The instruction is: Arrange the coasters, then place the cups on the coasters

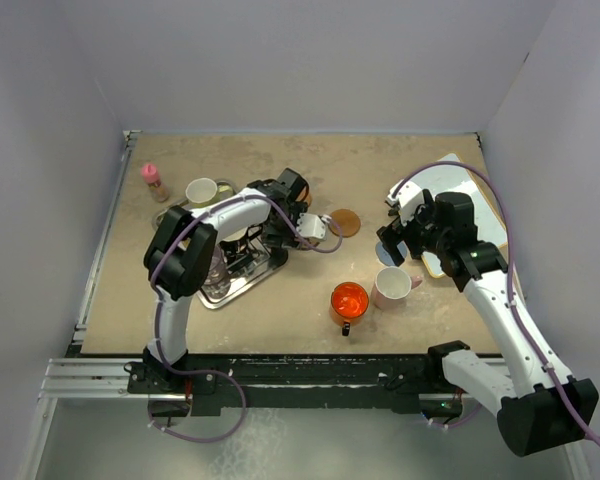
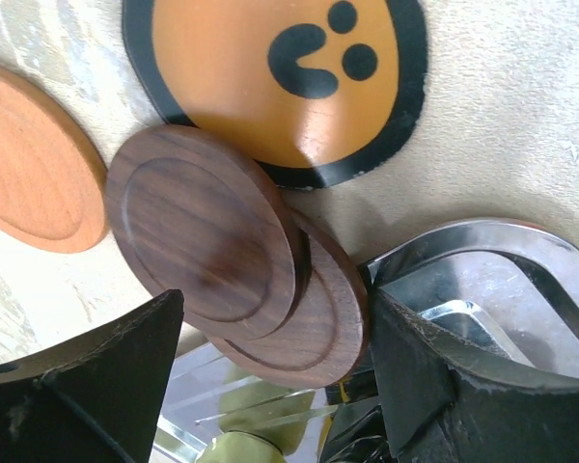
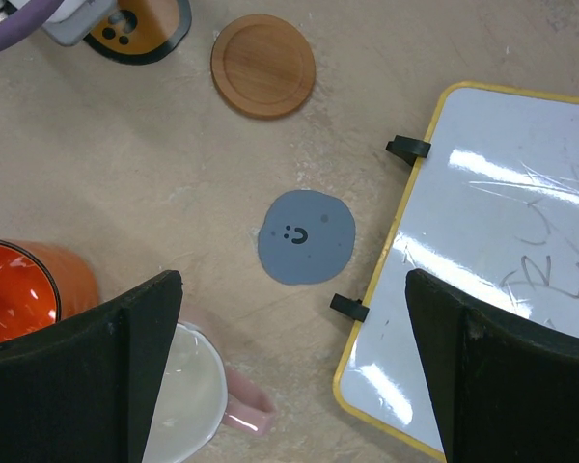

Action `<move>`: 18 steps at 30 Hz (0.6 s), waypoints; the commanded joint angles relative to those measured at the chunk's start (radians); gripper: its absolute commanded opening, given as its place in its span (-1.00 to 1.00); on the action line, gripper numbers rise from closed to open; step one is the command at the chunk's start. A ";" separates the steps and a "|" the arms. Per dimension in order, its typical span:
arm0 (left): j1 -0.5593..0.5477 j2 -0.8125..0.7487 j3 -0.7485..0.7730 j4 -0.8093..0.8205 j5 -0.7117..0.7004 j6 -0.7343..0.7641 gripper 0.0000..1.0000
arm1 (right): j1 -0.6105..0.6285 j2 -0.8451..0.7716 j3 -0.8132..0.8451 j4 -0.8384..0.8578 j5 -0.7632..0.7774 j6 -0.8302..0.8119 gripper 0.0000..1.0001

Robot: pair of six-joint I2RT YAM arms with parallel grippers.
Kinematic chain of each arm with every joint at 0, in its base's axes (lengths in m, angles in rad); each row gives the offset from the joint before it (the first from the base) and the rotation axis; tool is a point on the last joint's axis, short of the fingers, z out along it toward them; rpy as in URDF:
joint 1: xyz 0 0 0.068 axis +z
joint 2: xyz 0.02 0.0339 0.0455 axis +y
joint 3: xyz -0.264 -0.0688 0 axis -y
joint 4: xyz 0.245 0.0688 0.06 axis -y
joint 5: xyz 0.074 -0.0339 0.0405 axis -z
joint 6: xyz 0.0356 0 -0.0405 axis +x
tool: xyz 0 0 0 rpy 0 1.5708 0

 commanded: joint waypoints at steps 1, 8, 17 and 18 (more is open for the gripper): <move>0.016 0.019 0.117 -0.003 0.093 -0.001 0.45 | 0.004 0.003 0.003 0.005 0.011 -0.016 1.00; 0.055 0.060 0.202 -0.047 0.186 -0.028 0.46 | 0.004 0.006 0.002 0.005 0.013 -0.018 1.00; 0.067 0.097 0.184 0.070 0.167 -0.087 0.46 | 0.004 0.012 0.002 0.004 0.017 -0.020 1.00; 0.067 0.099 0.181 0.087 0.169 -0.102 0.46 | 0.004 0.012 0.001 0.004 0.018 -0.021 1.00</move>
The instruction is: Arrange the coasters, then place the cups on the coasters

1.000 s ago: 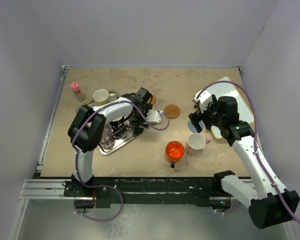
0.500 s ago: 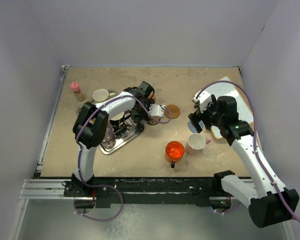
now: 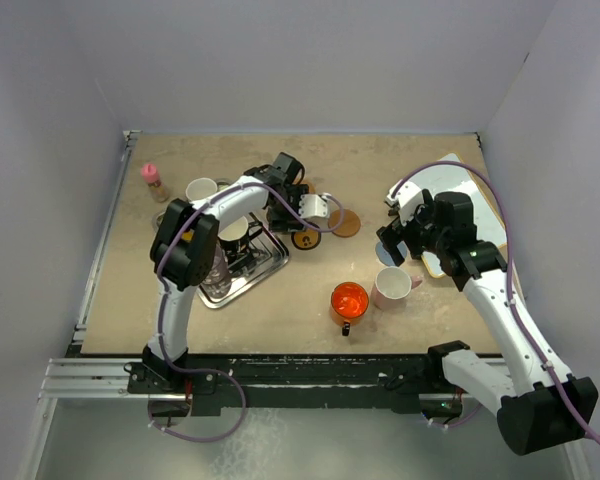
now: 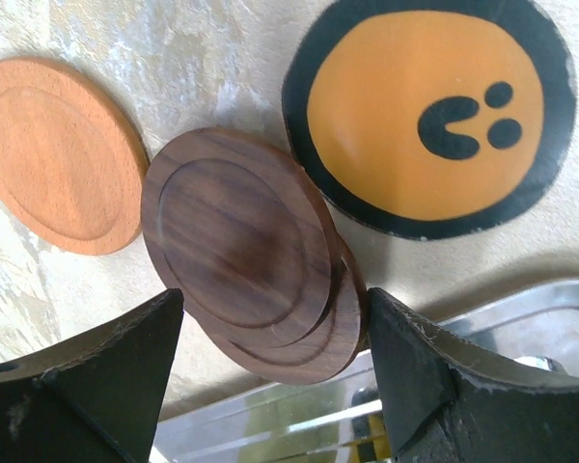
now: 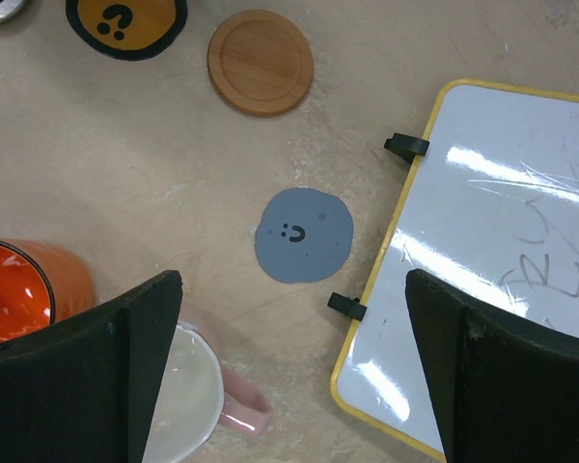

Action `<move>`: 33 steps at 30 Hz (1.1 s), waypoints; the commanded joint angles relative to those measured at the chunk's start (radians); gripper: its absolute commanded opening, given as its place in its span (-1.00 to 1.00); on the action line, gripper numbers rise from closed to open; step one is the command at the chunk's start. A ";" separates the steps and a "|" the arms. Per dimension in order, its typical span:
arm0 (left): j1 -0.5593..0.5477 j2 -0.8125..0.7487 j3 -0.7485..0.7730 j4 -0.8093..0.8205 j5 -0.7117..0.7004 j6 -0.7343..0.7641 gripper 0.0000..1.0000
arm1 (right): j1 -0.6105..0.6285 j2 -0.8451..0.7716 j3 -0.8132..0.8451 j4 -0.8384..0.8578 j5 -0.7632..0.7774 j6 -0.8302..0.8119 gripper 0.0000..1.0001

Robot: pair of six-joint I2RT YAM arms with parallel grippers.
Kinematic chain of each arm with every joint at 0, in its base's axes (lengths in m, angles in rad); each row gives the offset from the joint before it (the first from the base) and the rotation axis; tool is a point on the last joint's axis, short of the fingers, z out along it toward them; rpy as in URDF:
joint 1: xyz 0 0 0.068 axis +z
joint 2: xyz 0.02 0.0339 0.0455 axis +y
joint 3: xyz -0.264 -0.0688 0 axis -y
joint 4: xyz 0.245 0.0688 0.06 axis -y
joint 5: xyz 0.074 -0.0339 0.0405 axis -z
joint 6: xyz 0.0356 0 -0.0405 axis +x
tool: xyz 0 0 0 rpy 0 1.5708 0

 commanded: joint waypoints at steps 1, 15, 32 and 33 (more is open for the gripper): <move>0.002 0.007 0.011 0.106 0.035 -0.065 0.46 | 0.004 0.005 0.002 0.004 0.012 -0.014 1.00; 0.018 -0.143 -0.066 0.135 0.218 -0.220 0.53 | 0.006 0.045 0.031 0.059 0.021 0.055 1.00; 0.136 -0.473 -0.224 0.300 0.396 -0.523 0.55 | 0.071 0.561 0.341 0.158 0.076 0.084 0.98; 0.140 -0.483 -0.224 0.300 0.384 -0.530 0.56 | 0.083 0.594 0.360 0.158 0.098 0.076 0.97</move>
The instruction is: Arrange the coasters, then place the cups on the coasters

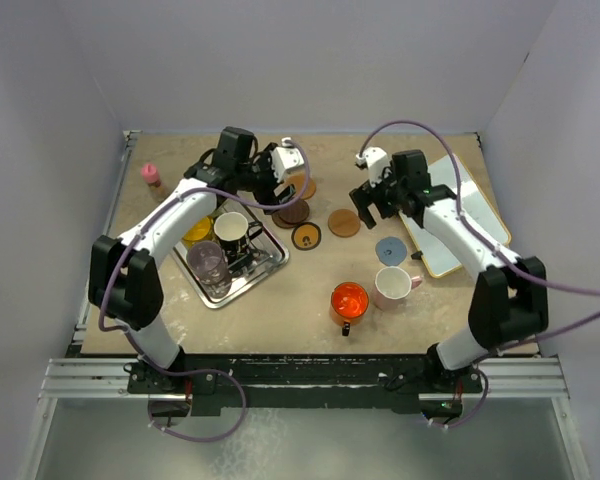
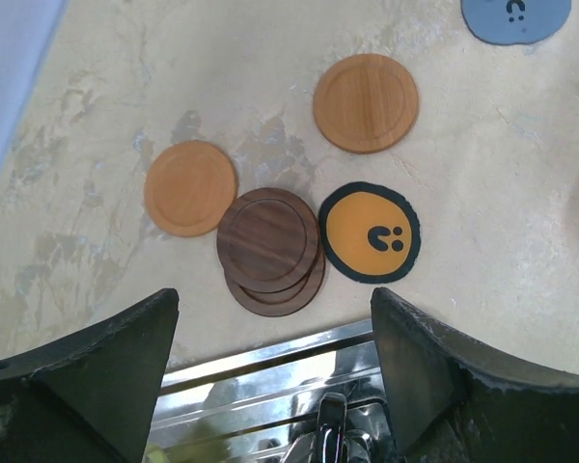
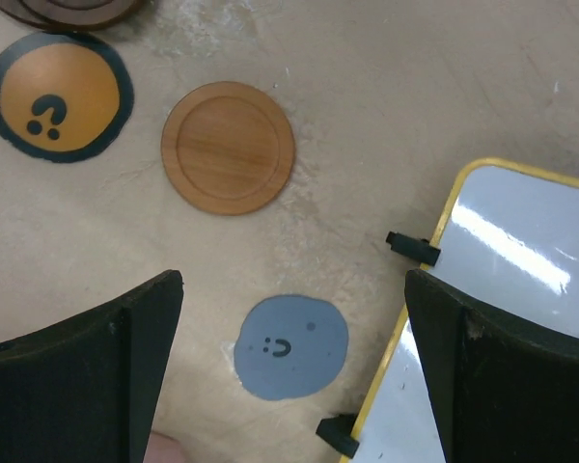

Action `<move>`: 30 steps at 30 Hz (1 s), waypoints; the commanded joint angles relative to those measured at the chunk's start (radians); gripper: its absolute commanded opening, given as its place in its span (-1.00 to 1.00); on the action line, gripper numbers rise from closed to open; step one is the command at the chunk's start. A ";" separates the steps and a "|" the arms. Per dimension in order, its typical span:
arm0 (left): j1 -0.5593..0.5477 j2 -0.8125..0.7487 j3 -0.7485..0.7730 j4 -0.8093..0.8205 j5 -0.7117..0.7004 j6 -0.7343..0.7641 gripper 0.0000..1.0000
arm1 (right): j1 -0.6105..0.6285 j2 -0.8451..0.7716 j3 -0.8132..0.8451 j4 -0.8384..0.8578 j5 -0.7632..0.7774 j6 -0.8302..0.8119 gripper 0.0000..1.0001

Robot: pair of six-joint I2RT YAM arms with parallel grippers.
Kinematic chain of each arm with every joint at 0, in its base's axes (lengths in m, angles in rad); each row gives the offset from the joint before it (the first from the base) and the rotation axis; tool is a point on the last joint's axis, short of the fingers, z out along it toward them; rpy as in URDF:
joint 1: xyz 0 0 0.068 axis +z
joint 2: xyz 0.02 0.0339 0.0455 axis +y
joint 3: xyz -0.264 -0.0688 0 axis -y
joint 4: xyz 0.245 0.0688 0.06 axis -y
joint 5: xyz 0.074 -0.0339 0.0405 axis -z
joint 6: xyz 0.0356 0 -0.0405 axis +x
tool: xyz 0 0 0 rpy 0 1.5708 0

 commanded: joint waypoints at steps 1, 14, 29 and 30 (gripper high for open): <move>0.025 -0.076 -0.016 0.064 0.008 -0.082 0.56 | 0.050 0.127 0.113 0.040 0.071 -0.020 0.96; 0.043 -0.285 -0.182 0.153 -0.146 -0.132 0.59 | 0.143 0.494 0.334 -0.015 0.253 -0.066 0.88; 0.072 -0.443 -0.324 0.215 -0.265 -0.141 0.62 | 0.166 0.718 0.552 -0.041 0.359 -0.057 0.85; 0.074 -0.449 -0.325 0.215 -0.269 -0.140 0.62 | 0.165 0.734 0.572 -0.046 0.365 -0.056 0.84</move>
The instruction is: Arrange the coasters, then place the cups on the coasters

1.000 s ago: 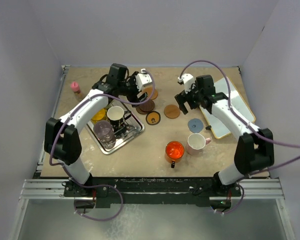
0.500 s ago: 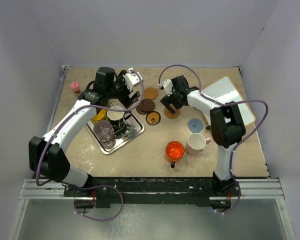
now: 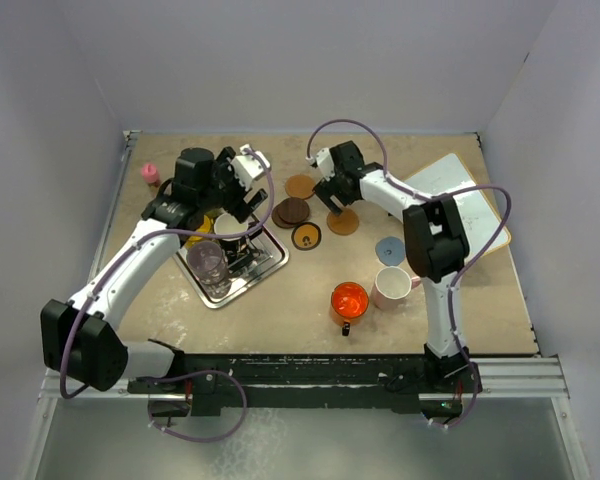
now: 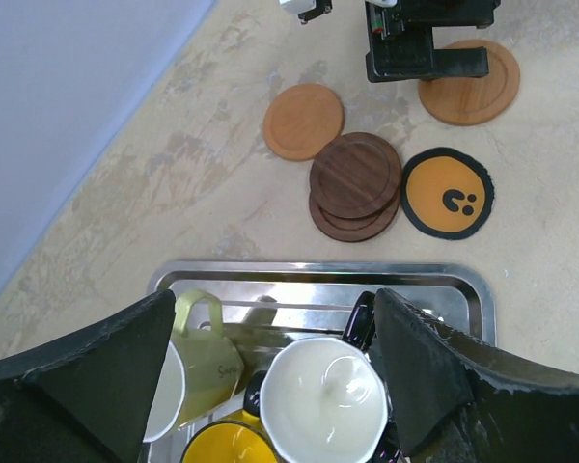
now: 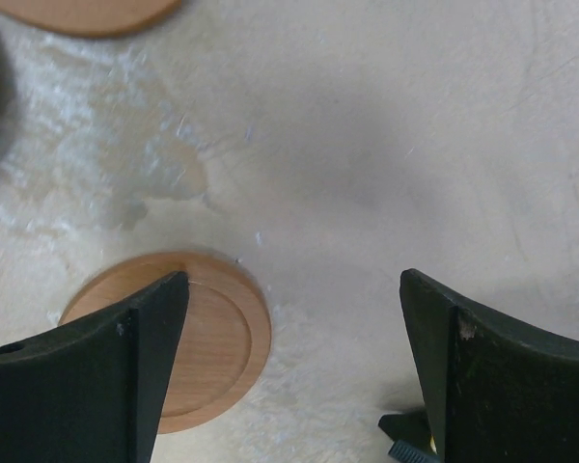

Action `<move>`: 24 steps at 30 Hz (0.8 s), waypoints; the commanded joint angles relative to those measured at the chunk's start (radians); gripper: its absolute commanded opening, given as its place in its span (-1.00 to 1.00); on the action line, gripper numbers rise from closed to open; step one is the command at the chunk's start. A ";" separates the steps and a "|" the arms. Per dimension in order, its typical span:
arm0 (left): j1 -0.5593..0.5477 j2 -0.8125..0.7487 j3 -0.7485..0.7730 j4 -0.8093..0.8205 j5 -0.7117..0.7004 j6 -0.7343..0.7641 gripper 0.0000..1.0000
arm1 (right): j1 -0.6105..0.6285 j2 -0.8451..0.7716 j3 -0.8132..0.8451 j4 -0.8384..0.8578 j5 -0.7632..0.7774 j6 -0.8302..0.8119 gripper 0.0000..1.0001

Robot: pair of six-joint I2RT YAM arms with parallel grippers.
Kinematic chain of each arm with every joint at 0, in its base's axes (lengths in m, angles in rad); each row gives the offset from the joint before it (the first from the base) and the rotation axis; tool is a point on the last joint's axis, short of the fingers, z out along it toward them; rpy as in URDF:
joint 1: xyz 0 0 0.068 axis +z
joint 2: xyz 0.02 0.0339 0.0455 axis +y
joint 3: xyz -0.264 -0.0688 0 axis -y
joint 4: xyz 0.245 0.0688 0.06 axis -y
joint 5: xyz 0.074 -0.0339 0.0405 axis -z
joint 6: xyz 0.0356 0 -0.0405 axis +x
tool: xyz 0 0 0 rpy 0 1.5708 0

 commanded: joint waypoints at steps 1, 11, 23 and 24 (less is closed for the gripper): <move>0.017 -0.066 -0.007 0.067 -0.038 -0.013 0.62 | 0.004 0.075 0.097 -0.024 0.060 -0.007 0.84; 0.033 -0.088 -0.024 0.071 -0.052 0.002 0.62 | 0.005 0.218 0.328 -0.094 0.124 -0.028 0.83; 0.036 -0.089 -0.023 0.067 -0.048 0.022 0.63 | 0.004 0.333 0.471 -0.099 0.198 -0.117 0.83; 0.036 -0.088 -0.023 0.066 -0.048 0.023 0.63 | 0.005 0.342 0.483 -0.099 0.208 -0.126 0.83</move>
